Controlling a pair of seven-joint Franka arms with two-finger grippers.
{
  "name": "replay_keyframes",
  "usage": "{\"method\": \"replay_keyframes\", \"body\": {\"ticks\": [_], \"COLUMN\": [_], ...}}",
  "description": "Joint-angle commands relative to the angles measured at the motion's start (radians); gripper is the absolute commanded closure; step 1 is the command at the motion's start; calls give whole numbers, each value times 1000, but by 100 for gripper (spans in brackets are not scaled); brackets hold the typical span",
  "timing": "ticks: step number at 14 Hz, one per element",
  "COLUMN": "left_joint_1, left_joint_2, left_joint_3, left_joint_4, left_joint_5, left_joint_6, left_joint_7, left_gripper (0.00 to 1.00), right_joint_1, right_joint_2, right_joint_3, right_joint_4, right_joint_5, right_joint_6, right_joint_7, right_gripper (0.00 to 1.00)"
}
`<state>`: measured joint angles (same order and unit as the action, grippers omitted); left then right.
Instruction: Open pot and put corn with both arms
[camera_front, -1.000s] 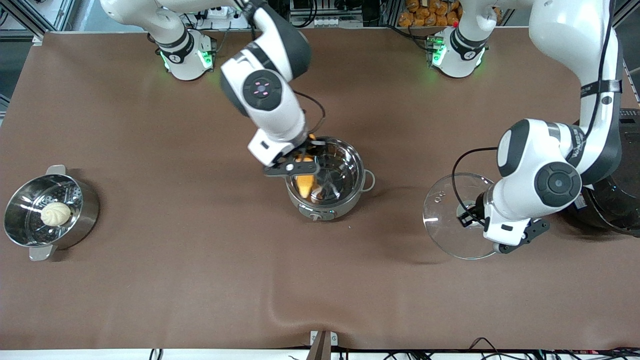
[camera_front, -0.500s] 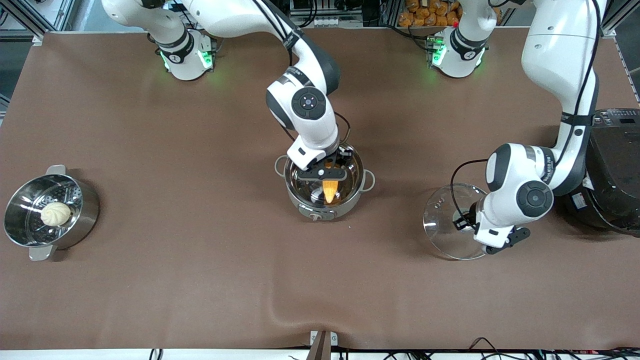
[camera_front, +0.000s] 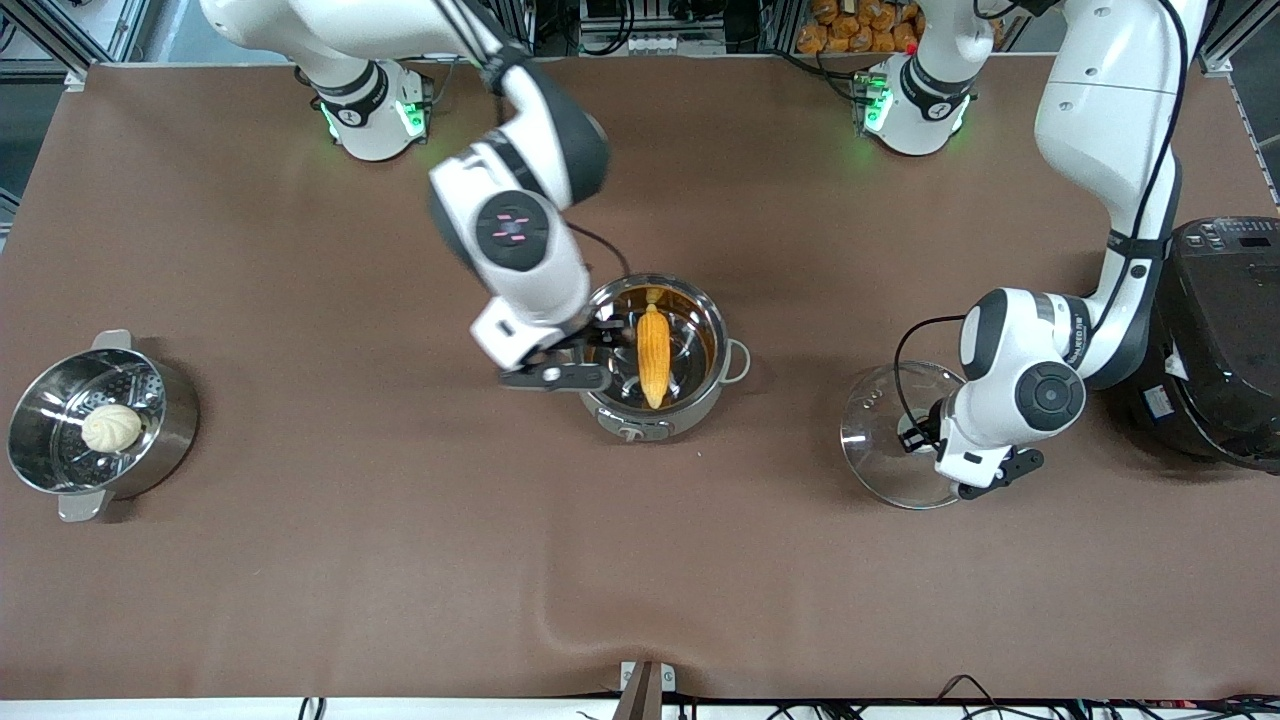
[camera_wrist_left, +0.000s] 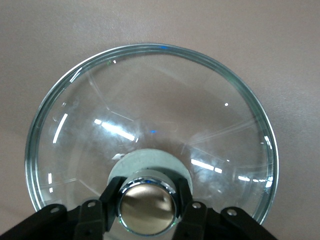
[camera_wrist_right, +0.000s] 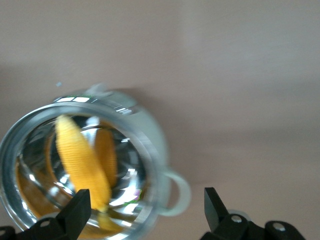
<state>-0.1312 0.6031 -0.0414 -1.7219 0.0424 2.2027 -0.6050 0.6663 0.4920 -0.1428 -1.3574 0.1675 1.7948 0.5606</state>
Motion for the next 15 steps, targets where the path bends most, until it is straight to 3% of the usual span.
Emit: {"method": "replay_keyframes", "body": {"ticks": [1,2,4,6,9,11,15], "left_joint_1": [4,-1,4,-4,8,10,8], "left_joint_2": [-8,-8,-32,-95,-238,-354,-560], "left_joint_3": [-6,-6,-6,-6,-6,-5,-6], "left_joint_4": [-11,-13,-12,-10,-5,-4,16], "left_joint_5": [-18,-18,-18,-13,1,1,-1], "left_joint_6": [9,9,-1,-52,-124,-222,-412], "left_joint_7": [28,25,24,25,78,154,266], "left_gripper": [19,0,0,0,0,0,0], "right_joint_1": [-134,-186,-252,-287,-404,-462,-528], "right_joint_2": [-137,-170,-226,-300,-360,-412,-412], "right_joint_3": [22,23,20,22,22,23,22], "right_joint_4": [-40,-40,-61,-92,-60,-68,-54], "right_joint_5": [-28,-49,-68,-184,-187,-189,-189], "right_joint_6": [-67,-71,-109,-136,-283,-296,-333], "right_joint_7": [-47,-54,-108,-132,-363,-482,-505], "right_gripper": [0,0,0,0,0,0,0]}}
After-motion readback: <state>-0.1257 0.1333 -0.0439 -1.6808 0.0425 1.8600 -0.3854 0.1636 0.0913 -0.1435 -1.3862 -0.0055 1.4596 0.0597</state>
